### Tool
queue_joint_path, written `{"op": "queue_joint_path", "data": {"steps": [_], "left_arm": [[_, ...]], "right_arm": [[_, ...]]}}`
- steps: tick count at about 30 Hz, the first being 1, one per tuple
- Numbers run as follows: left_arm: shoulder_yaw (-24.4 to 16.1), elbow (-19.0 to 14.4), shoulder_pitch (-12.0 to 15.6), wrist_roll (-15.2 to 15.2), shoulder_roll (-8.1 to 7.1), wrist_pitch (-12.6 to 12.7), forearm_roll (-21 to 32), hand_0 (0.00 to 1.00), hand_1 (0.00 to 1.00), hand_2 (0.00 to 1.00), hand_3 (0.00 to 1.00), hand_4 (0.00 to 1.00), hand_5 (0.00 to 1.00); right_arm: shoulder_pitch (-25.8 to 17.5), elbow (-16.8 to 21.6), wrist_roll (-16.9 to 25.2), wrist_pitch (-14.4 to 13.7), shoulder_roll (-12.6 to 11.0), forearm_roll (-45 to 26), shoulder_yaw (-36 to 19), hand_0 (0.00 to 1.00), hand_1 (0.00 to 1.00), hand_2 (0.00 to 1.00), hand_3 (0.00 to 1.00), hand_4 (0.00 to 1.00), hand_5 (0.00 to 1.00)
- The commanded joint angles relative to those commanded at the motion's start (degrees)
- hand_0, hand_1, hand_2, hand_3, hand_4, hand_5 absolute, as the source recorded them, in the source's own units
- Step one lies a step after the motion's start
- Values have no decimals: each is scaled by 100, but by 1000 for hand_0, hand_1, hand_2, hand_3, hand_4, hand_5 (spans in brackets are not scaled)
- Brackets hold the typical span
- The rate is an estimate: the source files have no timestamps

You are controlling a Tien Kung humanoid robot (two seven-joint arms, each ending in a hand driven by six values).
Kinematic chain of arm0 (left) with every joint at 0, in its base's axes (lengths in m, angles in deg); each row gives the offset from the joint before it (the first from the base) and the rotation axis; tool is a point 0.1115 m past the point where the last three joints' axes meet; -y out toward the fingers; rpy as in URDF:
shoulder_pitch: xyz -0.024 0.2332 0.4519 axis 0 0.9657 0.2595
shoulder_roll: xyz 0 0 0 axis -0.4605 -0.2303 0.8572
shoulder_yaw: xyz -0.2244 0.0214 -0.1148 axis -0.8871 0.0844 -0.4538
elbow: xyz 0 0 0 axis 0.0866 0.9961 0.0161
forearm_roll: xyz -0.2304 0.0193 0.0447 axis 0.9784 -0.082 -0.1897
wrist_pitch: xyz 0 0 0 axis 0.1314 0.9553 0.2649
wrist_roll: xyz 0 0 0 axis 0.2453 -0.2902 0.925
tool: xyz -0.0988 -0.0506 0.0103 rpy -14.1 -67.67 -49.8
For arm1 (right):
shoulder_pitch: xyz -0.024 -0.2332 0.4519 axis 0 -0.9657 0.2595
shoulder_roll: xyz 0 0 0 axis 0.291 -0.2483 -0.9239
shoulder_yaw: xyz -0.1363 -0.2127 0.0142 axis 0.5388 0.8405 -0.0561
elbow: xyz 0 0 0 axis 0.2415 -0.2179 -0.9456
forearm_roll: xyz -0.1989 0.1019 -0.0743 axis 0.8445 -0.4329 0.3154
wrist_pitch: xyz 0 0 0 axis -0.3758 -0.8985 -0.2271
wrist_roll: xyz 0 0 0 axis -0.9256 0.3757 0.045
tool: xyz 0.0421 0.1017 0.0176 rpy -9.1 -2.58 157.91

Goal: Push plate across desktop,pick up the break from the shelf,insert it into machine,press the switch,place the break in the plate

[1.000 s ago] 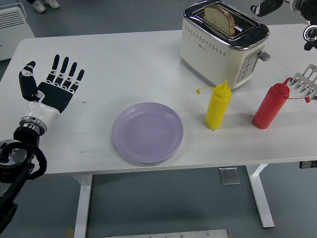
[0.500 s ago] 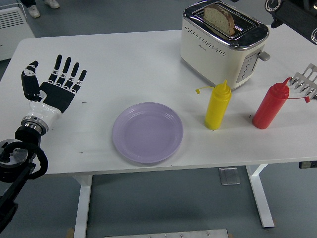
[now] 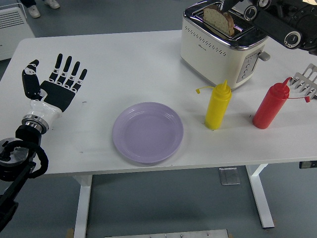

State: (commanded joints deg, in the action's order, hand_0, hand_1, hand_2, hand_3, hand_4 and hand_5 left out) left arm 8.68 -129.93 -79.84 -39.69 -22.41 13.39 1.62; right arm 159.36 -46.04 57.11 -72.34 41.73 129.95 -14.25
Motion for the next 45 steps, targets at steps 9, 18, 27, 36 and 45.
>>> {"op": "queue_joint_path", "data": {"steps": [9, 18, 27, 36, 45], "left_arm": [[47, 13, -12, 1, 17, -3, 14, 822, 758, 730, 702, 618, 998], [57, 16, -23, 2, 23, -3, 19, 821, 758, 730, 702, 614, 998], [63, 22, -39, 3, 25, -6, 28, 821, 758, 730, 702, 611, 998], [73, 24, -49, 5, 28, -10, 37, 820, 758, 730, 701, 610, 998], [74, 28, -47, 2, 30, -13, 45, 820, 758, 730, 700, 608, 998]], "right_arm": [[-39, 220, 41, -175, 14, 209, -139, 629, 677, 667, 717, 730, 107], [-72, 306, 50, -255, 46, 329, -89, 618, 673, 666, 714, 735, 113], [-189, 91, 77, -326, 165, 270, 210, 560, 659, 663, 715, 729, 123], [-266, -73, 96, -393, 227, 230, 379, 512, 634, 650, 709, 724, 126], [-318, -107, 66, -537, 247, 223, 467, 430, 551, 547, 669, 541, 2]]}}
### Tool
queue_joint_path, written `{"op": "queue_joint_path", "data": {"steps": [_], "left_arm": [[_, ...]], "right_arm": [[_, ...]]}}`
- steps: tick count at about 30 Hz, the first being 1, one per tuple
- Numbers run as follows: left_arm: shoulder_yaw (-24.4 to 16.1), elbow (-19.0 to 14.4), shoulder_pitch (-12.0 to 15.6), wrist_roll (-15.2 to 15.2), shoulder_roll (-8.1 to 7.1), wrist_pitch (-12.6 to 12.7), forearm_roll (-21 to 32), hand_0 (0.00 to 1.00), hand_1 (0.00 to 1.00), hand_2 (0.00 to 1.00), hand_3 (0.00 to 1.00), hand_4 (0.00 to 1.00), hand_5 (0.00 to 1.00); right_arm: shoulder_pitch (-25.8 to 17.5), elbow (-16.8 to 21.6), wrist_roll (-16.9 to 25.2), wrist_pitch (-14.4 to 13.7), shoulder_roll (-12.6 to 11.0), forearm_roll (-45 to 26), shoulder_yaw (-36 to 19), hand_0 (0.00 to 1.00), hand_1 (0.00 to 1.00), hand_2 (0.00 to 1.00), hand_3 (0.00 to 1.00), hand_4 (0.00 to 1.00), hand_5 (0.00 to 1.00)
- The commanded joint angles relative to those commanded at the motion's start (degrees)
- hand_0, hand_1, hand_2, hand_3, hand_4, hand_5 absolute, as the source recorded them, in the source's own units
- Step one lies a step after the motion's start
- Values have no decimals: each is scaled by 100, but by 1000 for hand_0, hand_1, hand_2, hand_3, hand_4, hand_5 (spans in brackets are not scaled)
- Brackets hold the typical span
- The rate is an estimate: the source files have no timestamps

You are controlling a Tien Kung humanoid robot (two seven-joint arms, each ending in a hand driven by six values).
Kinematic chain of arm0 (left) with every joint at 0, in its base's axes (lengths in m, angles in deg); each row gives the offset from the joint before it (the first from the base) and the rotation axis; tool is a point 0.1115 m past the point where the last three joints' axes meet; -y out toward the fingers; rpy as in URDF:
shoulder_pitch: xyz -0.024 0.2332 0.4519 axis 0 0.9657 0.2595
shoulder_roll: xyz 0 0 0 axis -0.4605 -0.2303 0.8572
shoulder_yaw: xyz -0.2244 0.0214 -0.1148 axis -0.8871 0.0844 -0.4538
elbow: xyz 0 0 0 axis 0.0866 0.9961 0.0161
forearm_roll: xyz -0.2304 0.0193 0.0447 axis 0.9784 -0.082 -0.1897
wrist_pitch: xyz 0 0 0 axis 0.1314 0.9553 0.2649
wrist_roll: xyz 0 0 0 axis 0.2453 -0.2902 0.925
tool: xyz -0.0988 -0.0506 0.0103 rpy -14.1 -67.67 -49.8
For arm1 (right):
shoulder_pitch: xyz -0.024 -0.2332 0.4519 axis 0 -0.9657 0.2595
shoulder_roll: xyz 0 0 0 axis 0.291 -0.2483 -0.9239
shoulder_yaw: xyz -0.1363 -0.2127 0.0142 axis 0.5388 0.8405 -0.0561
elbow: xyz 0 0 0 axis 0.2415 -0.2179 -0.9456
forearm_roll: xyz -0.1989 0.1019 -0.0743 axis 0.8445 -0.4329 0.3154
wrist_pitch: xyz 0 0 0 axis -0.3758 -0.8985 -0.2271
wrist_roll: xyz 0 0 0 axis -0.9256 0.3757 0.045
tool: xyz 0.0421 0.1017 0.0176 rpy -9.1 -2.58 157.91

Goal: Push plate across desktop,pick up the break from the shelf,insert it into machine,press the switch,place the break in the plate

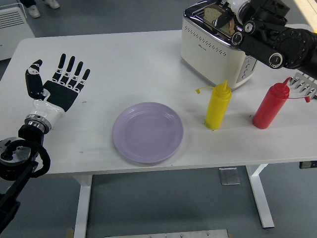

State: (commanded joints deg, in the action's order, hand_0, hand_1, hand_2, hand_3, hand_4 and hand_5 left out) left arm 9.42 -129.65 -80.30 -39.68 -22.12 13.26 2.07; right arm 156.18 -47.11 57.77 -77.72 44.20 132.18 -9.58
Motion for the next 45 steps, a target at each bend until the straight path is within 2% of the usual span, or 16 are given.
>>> {"op": "queue_joint_path", "data": {"steps": [5, 6, 11, 12, 17, 18, 23, 24, 28, 29, 30, 35, 41, 45], "left_arm": [[-1, 0, 8, -3, 1, 0, 3, 820, 758, 730, 700, 608, 998], [-2, 1, 10, -4, 1, 0, 4, 820, 758, 730, 699, 605, 998], [0, 1, 11, -9, 4, 2, 6, 820, 758, 730, 699, 605, 998], [-2, 0, 12, -9, 4, 2, 5, 819, 757, 729, 699, 606, 998], [-9, 1, 22, -10, 5, 1, 6, 819, 757, 729, 699, 606, 998], [-8, 0, 24, -9, 6, 1, 6, 819, 757, 730, 699, 605, 998], [-7, 2, 31, -9, 8, 0, 7, 819, 757, 730, 699, 605, 998], [-7, 2, 33, -9, 8, 0, 7, 819, 757, 729, 699, 605, 998], [-5, 5, 37, -8, 9, -1, 7, 819, 757, 729, 699, 605, 998], [-8, 6, 37, -7, 10, -2, 8, 819, 757, 729, 699, 605, 998], [-11, 7, 37, -6, 10, -2, 8, 819, 758, 730, 699, 605, 998], [-40, -5, 43, -1, 7, 0, 2, 819, 758, 730, 699, 605, 998], [-138, -7, 74, 1, -2, -5, -65, 819, 758, 730, 699, 607, 998], [-197, -25, 93, -3, -10, -9, -111, 819, 758, 729, 699, 608, 998]], "right_arm": [[-25, 37, -8, -132, 9, 34, 23, 430, 551, 547, 669, 541, 2], [-29, 46, -10, -155, 11, 45, 26, 397, 519, 494, 609, 470, 2], [-49, 86, -33, -254, 21, 112, 45, 397, 519, 494, 609, 470, 2], [-53, 89, -35, -264, 23, 122, 49, 352, 495, 472, 570, 448, 2], [-79, 142, -44, -381, 26, 221, 64, 352, 495, 472, 570, 448, 2], [-81, 150, -43, -402, 25, 240, 62, 318, 478, 458, 542, 402, 2], [-90, 190, -29, -521, 18, 333, 42, 318, 478, 458, 542, 402, 2], [-94, 203, -26, -572, 14, 359, 26, 341, 475, 436, 488, 301, 2], [-97, 258, -17, -791, -13, 469, -80, 341, 475, 436, 488, 301, 2], [-95, 279, -19, -825, -33, 507, -133, 341, 475, 436, 488, 301, 2], [-93, 294, -20, -850, -49, 536, -175, 346, 461, 420, 462, 255, 2], [-94, 454, -25, -858, -193, 767, -466, 346, 461, 420, 462, 255, 2], [-196, 934, -31, -963, -475, 1386, -1095, 338, 446, 415, 442, 236, 2], [-339, 1387, -31, -1016, -686, 1825, -1561, 329, 436, 409, 421, 245, 2]]}}
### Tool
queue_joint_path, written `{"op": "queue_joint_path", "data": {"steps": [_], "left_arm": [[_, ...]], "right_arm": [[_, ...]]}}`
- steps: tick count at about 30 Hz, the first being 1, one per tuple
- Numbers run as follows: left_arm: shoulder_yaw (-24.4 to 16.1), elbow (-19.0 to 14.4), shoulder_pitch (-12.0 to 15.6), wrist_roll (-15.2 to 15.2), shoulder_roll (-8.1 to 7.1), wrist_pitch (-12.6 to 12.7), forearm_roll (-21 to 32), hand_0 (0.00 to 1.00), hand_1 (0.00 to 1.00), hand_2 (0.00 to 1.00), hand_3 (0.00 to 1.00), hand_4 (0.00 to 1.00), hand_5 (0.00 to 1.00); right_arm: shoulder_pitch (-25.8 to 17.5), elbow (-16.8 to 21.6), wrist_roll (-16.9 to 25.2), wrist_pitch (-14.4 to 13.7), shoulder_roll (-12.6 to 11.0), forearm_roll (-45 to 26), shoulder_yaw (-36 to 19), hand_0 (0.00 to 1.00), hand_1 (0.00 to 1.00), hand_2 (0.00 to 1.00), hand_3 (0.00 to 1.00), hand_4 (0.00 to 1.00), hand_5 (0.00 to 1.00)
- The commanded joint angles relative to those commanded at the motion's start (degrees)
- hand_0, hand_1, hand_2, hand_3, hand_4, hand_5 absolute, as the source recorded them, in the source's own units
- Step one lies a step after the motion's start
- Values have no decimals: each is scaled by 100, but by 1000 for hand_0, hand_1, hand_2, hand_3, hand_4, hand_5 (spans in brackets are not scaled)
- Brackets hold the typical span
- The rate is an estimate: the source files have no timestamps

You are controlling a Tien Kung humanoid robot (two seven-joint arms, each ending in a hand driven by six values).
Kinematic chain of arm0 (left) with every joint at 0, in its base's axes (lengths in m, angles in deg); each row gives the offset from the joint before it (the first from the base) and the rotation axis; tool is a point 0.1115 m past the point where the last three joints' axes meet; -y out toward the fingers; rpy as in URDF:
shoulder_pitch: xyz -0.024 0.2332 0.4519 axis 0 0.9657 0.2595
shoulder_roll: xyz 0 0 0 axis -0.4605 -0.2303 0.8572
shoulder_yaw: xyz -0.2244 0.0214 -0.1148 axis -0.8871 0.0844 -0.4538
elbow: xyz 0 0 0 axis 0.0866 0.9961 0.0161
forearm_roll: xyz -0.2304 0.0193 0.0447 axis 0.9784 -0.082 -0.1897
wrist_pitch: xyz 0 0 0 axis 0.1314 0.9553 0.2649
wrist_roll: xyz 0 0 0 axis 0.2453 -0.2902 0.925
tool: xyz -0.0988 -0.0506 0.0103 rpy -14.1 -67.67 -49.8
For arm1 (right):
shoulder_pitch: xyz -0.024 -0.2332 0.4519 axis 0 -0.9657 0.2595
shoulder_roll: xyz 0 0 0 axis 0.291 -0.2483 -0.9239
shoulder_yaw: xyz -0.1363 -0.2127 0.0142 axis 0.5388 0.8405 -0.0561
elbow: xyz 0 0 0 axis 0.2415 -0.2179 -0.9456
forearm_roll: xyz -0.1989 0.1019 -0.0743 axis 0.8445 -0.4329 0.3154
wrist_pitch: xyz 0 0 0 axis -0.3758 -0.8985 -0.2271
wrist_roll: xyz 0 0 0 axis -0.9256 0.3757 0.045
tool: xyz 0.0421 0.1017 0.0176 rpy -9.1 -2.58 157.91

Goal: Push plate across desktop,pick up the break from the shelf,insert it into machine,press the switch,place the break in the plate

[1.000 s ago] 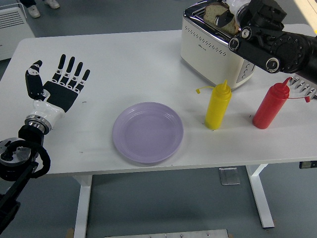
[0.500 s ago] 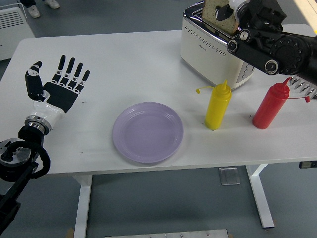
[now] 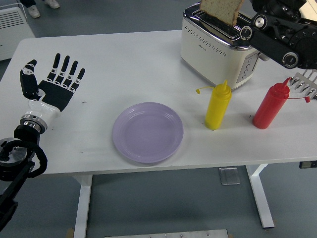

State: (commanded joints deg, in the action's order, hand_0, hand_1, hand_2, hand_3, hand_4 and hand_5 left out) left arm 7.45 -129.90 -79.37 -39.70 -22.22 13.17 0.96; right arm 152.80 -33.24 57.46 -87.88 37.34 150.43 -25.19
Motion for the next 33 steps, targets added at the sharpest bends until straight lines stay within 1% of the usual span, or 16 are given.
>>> {"op": "queue_joint_path", "data": {"steps": [4, 7, 10, 13, 17, 21, 22, 25, 29, 33], "left_arm": [[1, -6, 4, 0, 2, 3, -8, 819, 758, 730, 698, 607, 998], [8, -16, 6, 1, 5, 6, -15, 819, 758, 730, 698, 607, 998], [3, -26, 13, 0, 4, 8, -19, 820, 757, 730, 698, 609, 998], [-8, -32, 26, 0, 4, 10, -24, 820, 757, 730, 698, 609, 998], [-17, -34, 35, 0, 5, 9, -29, 820, 757, 730, 698, 614, 998], [-32, -38, 46, 2, 5, 7, -38, 820, 757, 730, 698, 614, 998], [-33, -38, 47, 3, 5, 6, -40, 820, 757, 730, 697, 620, 998], [-39, -41, 49, 3, 3, 5, -49, 820, 757, 730, 697, 620, 998], [-35, -41, 49, 2, 3, 4, -56, 820, 757, 730, 697, 620, 998], [-33, -31, 54, 3, 7, 3, -62, 820, 757, 730, 697, 620, 998]], "right_arm": [[-112, 373, 4, -36, -147, 217, -353, 321, 429, 408, 422, 243, 2], [-262, 791, 8, -52, -325, 392, -728, 321, 429, 408, 422, 243, 2], [-385, 1222, 6, -22, -527, 413, -1069, 314, 424, 407, 424, 242, 2], [-464, 1668, -8, 60, -717, 230, -1280, 314, 424, 407, 424, 242, 2], [-508, 2228, -38, 185, -871, -30, -1367, 300, 414, 404, 420, 246, 2], [-529, 2883, -161, 488, -1045, -556, -1357, 300, 414, 404, 420, 246, 2], [-531, 3023, -187, 549, -1072, -681, -1347, 284, 403, 400, 418, 255, 2], [-528, 3472, -294, 758, -1108, -1148, -1265, 284, 403, 400, 418, 255, 2], [-514, 3971, -389, 926, -1070, -1760, -1109, 278, 400, 398, 417, 256, 2], [-506, 4183, -453, 1042, -984, -2322, -917, 278, 400, 398, 417, 256, 2]]}}
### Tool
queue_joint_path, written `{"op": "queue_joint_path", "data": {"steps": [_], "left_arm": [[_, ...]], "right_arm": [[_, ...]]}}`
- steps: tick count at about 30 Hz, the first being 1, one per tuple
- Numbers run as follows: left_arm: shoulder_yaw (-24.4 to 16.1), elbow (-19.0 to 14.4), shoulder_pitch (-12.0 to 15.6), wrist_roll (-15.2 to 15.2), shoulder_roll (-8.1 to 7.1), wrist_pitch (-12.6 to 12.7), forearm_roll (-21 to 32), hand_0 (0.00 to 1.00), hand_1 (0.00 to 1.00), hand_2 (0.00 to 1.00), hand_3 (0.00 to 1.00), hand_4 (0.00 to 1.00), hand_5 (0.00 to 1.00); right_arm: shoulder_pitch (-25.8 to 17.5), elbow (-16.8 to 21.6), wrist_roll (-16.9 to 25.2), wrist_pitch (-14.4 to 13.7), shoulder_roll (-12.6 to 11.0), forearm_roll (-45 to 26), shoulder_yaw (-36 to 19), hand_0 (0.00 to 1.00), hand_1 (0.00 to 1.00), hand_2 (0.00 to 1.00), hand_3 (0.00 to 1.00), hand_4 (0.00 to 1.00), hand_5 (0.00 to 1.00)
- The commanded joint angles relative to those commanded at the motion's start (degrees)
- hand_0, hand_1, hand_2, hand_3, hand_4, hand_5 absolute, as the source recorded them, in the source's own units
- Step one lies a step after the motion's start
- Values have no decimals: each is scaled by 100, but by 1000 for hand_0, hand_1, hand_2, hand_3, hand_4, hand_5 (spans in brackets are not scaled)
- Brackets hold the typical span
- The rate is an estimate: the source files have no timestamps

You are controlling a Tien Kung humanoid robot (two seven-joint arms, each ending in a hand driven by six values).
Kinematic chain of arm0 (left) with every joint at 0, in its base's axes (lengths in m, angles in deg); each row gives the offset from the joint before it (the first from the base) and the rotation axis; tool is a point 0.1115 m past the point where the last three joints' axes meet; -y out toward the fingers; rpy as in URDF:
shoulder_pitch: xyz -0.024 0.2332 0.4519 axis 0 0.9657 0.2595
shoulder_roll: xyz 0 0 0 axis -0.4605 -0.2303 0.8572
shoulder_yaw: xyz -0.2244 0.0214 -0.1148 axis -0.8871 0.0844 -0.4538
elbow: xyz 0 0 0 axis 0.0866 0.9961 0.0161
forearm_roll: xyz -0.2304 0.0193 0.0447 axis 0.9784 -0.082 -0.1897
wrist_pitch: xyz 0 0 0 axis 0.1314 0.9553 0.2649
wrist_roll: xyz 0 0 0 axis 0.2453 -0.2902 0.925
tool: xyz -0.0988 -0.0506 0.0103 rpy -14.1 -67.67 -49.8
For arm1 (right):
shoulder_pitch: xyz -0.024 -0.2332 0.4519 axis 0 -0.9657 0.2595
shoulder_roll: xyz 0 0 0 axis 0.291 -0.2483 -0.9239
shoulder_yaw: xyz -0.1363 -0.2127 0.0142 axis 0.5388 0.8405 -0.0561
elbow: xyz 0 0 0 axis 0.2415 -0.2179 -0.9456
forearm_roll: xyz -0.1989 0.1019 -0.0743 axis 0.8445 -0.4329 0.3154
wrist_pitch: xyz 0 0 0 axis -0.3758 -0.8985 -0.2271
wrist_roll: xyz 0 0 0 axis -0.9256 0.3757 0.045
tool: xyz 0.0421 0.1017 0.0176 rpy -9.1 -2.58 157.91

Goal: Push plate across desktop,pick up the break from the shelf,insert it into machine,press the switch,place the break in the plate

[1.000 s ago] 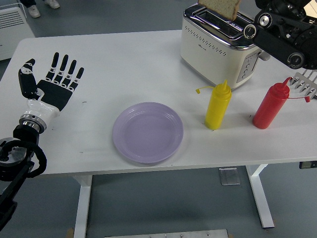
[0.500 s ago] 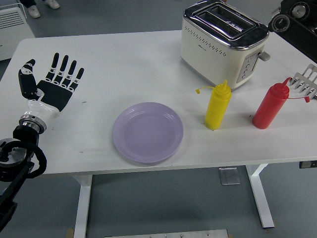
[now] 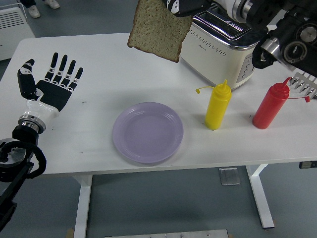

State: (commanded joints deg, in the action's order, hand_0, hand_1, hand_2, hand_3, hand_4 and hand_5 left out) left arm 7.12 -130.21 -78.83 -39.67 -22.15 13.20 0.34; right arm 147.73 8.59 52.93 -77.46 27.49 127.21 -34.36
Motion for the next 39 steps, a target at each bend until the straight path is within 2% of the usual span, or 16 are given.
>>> {"op": "queue_joint_path", "data": {"steps": [9, 15, 22, 30, 39], "left_arm": [[-18, 24, -6, 1, 23, -4, -31, 821, 757, 731, 697, 623, 998], [-14, 51, -2, -1, 33, -11, -43, 821, 757, 730, 697, 624, 998], [-11, 90, 5, -3, 42, -15, -60, 821, 757, 730, 697, 623, 998], [-5, 76, -11, -9, 38, -18, -99, 821, 756, 730, 697, 623, 998], [-4, 106, -32, -11, 38, -19, -106, 821, 756, 729, 697, 623, 998]], "right_arm": [[-8, -142, 35, 214, 251, -1079, 541, 269, 385, 387, 413, 286, 2], [-30, -255, 143, 301, 371, -1410, 897, 260, 380, 384, 409, 314, 2], [-52, -300, 276, 406, 475, -1540, 1210, 256, 378, 382, 406, 341, 2], [-94, -634, 672, 644, 622, -1657, 1684, 258, 376, 381, 404, 372, 2], [-99, -918, 890, 622, 765, -1698, 2038, 251, 372, 379, 403, 384, 2]]}}
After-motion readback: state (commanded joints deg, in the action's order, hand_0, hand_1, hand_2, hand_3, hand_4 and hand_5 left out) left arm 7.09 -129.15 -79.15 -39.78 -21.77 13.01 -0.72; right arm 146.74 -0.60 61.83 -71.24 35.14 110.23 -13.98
